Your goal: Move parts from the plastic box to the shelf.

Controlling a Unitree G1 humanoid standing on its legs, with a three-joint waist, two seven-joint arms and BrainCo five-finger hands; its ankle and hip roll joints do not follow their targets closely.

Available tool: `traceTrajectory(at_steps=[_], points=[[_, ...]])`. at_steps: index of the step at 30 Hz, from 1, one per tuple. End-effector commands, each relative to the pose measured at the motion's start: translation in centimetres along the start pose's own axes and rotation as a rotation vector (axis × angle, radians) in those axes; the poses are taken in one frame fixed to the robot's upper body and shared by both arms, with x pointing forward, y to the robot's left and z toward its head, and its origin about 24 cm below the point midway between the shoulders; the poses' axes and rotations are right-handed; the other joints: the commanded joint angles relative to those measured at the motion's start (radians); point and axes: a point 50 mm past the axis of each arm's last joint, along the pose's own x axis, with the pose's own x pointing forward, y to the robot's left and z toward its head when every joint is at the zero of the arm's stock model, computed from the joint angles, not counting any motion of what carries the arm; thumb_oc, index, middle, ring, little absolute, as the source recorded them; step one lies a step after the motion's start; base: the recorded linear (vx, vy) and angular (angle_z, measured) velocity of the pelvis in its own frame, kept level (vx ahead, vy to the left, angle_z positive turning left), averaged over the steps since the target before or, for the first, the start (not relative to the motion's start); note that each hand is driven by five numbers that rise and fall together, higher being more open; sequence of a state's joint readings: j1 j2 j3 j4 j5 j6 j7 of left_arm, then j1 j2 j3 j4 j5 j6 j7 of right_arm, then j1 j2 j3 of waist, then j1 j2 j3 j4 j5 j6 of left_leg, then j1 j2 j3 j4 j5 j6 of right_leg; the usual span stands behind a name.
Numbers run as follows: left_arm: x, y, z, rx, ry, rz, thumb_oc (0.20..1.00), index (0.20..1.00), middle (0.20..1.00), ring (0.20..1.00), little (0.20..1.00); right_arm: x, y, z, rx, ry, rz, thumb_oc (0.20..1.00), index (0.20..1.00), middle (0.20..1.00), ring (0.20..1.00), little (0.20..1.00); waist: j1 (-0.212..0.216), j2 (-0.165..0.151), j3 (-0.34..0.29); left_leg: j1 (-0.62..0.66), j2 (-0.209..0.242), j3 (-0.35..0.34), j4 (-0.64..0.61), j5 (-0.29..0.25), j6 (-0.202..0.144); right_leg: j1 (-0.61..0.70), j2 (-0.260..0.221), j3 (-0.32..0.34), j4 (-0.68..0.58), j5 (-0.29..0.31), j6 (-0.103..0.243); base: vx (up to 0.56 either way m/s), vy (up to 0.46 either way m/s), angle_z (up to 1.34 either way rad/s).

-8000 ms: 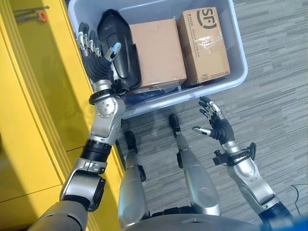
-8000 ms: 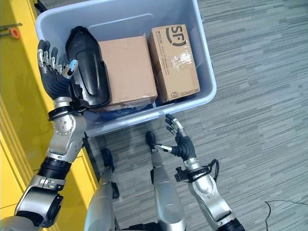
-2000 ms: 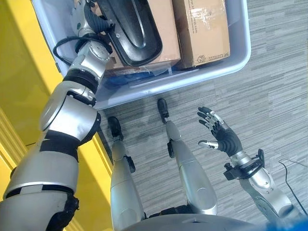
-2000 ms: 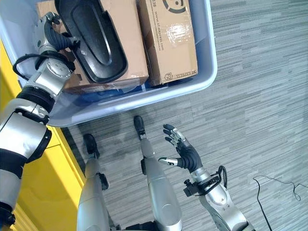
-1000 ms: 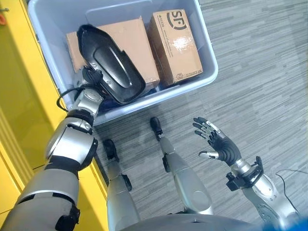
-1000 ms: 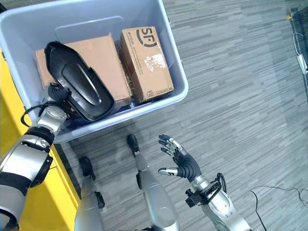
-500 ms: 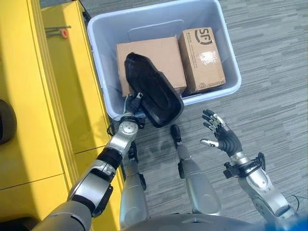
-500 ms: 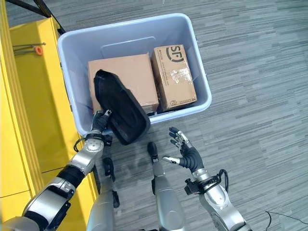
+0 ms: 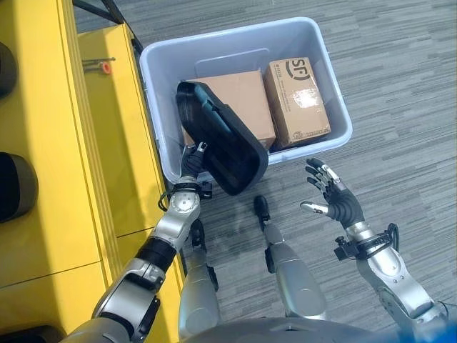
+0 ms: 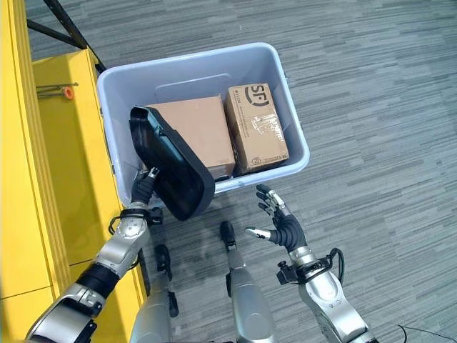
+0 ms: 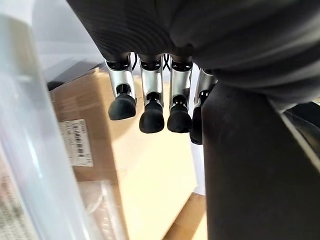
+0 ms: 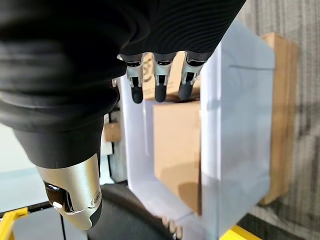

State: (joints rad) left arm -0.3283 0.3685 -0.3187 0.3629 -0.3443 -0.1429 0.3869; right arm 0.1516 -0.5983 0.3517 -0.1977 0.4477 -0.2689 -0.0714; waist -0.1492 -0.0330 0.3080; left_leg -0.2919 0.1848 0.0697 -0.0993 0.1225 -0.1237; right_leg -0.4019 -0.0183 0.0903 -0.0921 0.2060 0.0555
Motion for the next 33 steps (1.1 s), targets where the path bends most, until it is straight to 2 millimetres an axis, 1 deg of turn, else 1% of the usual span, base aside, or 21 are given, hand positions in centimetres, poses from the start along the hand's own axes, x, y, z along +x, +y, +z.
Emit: traceTrajectory(at_steps=[1, 5, 9, 10, 12, 15, 17, 18, 19, 20, 21, 22, 23, 25, 26, 28, 29, 30, 31, 32, 33], points=[[0.4, 1.7, 3.1, -0.061, -0.174, -0.023, 0.200, 0.200, 0.200, 0.200, 0.200, 0.3, -0.6, 1.1, -0.016, -0.073, -0.021, 1.000, 1.000, 1.000, 1.000, 1.000, 0.011, 0.008, -0.058, 0.125, 0.035, -0.006, 0.012, -0.092, -0.005, 0.085, -0.087, -0.046, 0.099, -0.186, 0.073, 0.04, -0.024, 0.00], [-1.5, 2.9, 2.7, -0.058, -0.174, -0.092, 0.200, 0.200, 0.200, 0.200, 0.200, 0.6, -0.9, 1.3, -0.024, -0.072, -0.003, 1.000, 1.000, 1.000, 1.000, 1.000, 0.026, 0.026, -0.093, 0.163, 0.048, -0.015, 0.012, -0.087, -0.012, 0.129, -0.077, -0.059, 0.115, -0.209, 0.066, 0.02, -0.045, 0.12], [-4.0, 4.0, 1.8, -0.081, -0.145, -0.158, 0.200, 0.200, 0.200, 0.200, 0.200, 1.6, -1.2, 1.5, -0.035, -0.078, 0.031, 1.000, 1.000, 1.000, 1.000, 1.000, 0.052, 0.059, -0.141, 0.195, 0.080, -0.042, 0.012, -0.040, -0.026, 0.185, -0.041, -0.086, 0.139, -0.256, 0.038, -0.01, -0.117, 0.18], [-4.6, 4.4, 1.8, -0.090, -0.142, -0.168, 0.200, 0.200, 0.200, 0.200, 0.200, 2.1, -1.1, 1.6, -0.027, -0.088, 0.039, 1.000, 1.000, 1.000, 1.000, 1.000, 0.066, 0.070, -0.154, 0.199, 0.097, -0.054, 0.012, -0.006, -0.033, 0.202, -0.022, -0.105, 0.161, -0.283, 0.024, -0.03, -0.163, 0.22], [-5.0, 4.5, 1.4, -0.095, -0.126, -0.175, 0.200, 0.200, 0.200, 0.200, 0.200, 2.2, -1.1, 1.4, -0.022, -0.079, 0.046, 1.000, 1.000, 1.000, 1.000, 1.000, 0.071, 0.074, -0.160, 0.201, 0.101, -0.062, 0.012, 0.003, -0.033, 0.212, -0.010, -0.112, 0.171, -0.297, 0.016, -0.03, -0.127, 0.25], [-6.3, 4.8, 0.9, -0.128, -0.101, -0.183, 0.200, 0.200, 0.200, 0.200, 0.200, 2.8, -0.7, 1.8, -0.024, -0.096, 0.084, 1.000, 1.000, 1.000, 1.000, 1.000, 0.102, 0.093, -0.171, 0.194, 0.112, -0.109, 0.013, 0.093, -0.049, 0.265, 0.010, -0.160, 0.165, -0.317, -0.009, -0.06, -0.124, 0.31], [-6.7, 4.7, 0.6, -0.146, -0.088, -0.189, 0.200, 0.200, 0.200, 0.200, 0.200, 3.2, -0.6, 1.9, -0.039, -0.102, 0.092, 1.000, 1.000, 1.000, 1.000, 1.000, 0.108, 0.100, -0.167, 0.169, 0.102, -0.123, 0.018, 0.149, -0.050, 0.289, 0.006, -0.197, 0.147, -0.315, -0.016, -0.09, -0.085, 0.57], [-6.7, 4.8, 0.7, -0.152, -0.094, -0.181, 0.200, 0.200, 0.200, 0.200, 0.200, 3.4, -0.7, 2.2, -0.040, -0.115, 0.087, 1.000, 1.000, 1.000, 1.000, 1.000, 0.114, 0.098, -0.164, 0.152, 0.089, -0.107, 0.026, 0.159, -0.038, 0.294, -0.001, -0.214, 0.142, -0.314, -0.022, -0.07, -0.048, 0.58], [-6.7, 4.8, 0.7, -0.152, -0.094, -0.181, 0.200, 0.200, 0.200, 0.200, 0.200, 3.4, -0.7, 2.2, -0.040, -0.115, 0.087, 1.000, 1.000, 1.000, 1.000, 1.000, 0.114, 0.098, -0.164, 0.152, 0.089, -0.107, 0.026, 0.159, -0.038, 0.294, -0.001, -0.214, 0.142, -0.314, -0.022, -0.12, -0.067, 0.69], [-6.9, 5.1, 0.6, -0.160, -0.094, -0.168, 0.200, 0.200, 0.200, 0.200, 0.200, 3.7, -0.6, 2.2, -0.044, -0.117, 0.097, 1.000, 1.000, 1.000, 1.000, 1.000, 0.111, 0.080, -0.156, 0.154, 0.053, -0.084, 0.096, 0.093, 0.000, 0.300, -0.022, -0.223, 0.143, -0.311, -0.030, -0.08, -0.040, 0.78], [-6.9, 5.1, 0.6, -0.160, -0.095, -0.168, 0.200, 0.200, 0.200, 0.200, 0.200, 3.7, -0.6, 2.2, -0.044, -0.117, 0.098, 1.000, 1.000, 1.000, 1.000, 1.000, 0.110, 0.080, -0.158, 0.149, 0.053, -0.086, 0.098, 0.094, 0.001, 0.298, -0.022, -0.223, 0.141, -0.307, -0.030, -0.17, -0.094, 0.71], [-7.0, 5.2, 0.9, -0.169, -0.105, -0.163, 0.200, 0.200, 0.200, 0.200, 0.200, 3.9, -0.4, 2.2, -0.037, -0.111, 0.112, 1.000, 1.000, 1.000, 1.000, 1.000, 0.121, 0.061, -0.162, 0.164, 0.001, -0.087, 0.203, 0.008, 0.027, 0.307, -0.044, -0.237, 0.123, -0.286, -0.034, -0.16, -0.093, 0.61], [-6.9, 5.2, 1.3, -0.173, -0.127, -0.164, 0.200, 0.200, 0.200, 0.200, 0.200, 3.9, -0.3, 2.3, -0.033, -0.116, 0.116, 1.000, 1.000, 1.000, 1.000, 1.000, 0.114, 0.053, -0.167, 0.174, -0.010, -0.047, 0.282, -0.015, 0.037, 0.306, -0.056, -0.261, 0.109, -0.271, -0.041, -0.19, -0.102, 0.47], [-7.0, 5.2, 1.6, -0.171, -0.137, -0.176, 0.200, 0.200, 0.200, 0.200, 0.200, 3.8, -0.2, 2.0, -0.015, -0.103, 0.117, 1.000, 1.000, 1.000, 1.000, 1.000, 0.099, 0.051, -0.187, 0.211, -0.004, 0.016, 0.355, -0.051, 0.046, 0.304, -0.064, -0.313, 0.089, -0.266, -0.043, -0.10, -0.048, 0.55], [-7.0, 5.2, 1.7, -0.167, -0.143, -0.176, 0.200, 0.200, 0.200, 0.200, 0.200, 3.7, -0.1, 1.8, -0.001, -0.099, 0.112, 1.000, 1.000, 1.000, 1.000, 1.000, 0.093, 0.052, -0.196, 0.237, 0.002, 0.038, 0.377, -0.051, 0.044, 0.303, -0.068, -0.337, 0.085, -0.264, -0.048, -0.06, -0.025, 0.78], [-6.7, 4.9, 2.0, -0.168, -0.157, -0.177, 0.200, 0.200, 0.200, 0.200, 0.200, 3.6, 0.1, 1.6, 0.019, -0.093, 0.102, 1.000, 1.000, 1.000, 1.000, 1.000, 0.077, 0.059, -0.208, 0.287, 0.004, 0.050, 0.375, -0.055, 0.035, 0.311, -0.081, -0.393, 0.079, -0.258, -0.044, -0.03, 0.031, 0.83], [-6.6, 4.8, 2.3, -0.167, -0.170, -0.177, 0.200, 0.200, 0.200, 0.200, 0.200, 3.6, 0.2, 1.5, 0.030, -0.090, 0.097, 1.000, 1.000, 1.000, 1.000, 1.000, 0.068, 0.068, -0.219, 0.326, 0.003, 0.050, 0.333, -0.064, 0.032, 0.312, -0.085, -0.418, 0.083, -0.257, -0.039, -0.01, 0.048, 1.01], [-6.6, 4.8, 2.3, -0.167, -0.170, -0.177, 0.200, 0.200, 0.200, 0.200, 0.200, 3.6, 0.2, 1.5, 0.030, -0.090, 0.097, 1.000, 1.000, 1.000, 1.000, 1.000, 0.068, 0.068, -0.218, 0.326, 0.003, 0.050, 0.332, -0.064, 0.032, 0.313, -0.085, -0.418, 0.083, -0.257, -0.039, 0.06, 0.092, 1.29], [-6.8, 4.7, 2.4, -0.171, -0.174, -0.178, 0.200, 0.200, 0.200, 0.200, 0.200, 3.5, 0.4, 1.7, 0.060, -0.103, 0.088, 1.000, 1.000, 1.000, 1.000, 1.000, 0.057, 0.097, -0.234, 0.382, 0.003, 0.050, 0.234, -0.092, 0.027, 0.324, -0.076, -0.433, 0.095, -0.274, -0.022, 0.04, 0.135, 1.28], [-6.9, 4.6, 2.4, -0.176, -0.174, -0.180, 0.200, 0.200, 0.200, 0.200, 0.200, 3.3, 0.3, 1.7, 0.067, -0.104, 0.081, 1.000, 1.000, 1.000, 1.000, 1.000, 0.057, 0.103, -0.241, 0.389, -0.007, 0.048, 0.157, -0.115, 0.031, 0.324, -0.084, -0.440, 0.098, -0.267, -0.015, 0.00, 0.162, 1.07], [-7.0, 4.5, 2.5, -0.182, -0.178, -0.189, 0.200, 0.200, 0.200, 0.200, 0.200, 3.2, 0.4, 1.5, 0.071, -0.099, 0.079, 1.000, 1.000, 1.000, 1.000, 1.000, 0.057, 0.101, -0.245, 0.393, -0.021, 0.050, 0.119, -0.115, 0.041, 0.321, -0.098, -0.456, 0.100, -0.245, -0.018, -0.07, 0.148, 0.73]])
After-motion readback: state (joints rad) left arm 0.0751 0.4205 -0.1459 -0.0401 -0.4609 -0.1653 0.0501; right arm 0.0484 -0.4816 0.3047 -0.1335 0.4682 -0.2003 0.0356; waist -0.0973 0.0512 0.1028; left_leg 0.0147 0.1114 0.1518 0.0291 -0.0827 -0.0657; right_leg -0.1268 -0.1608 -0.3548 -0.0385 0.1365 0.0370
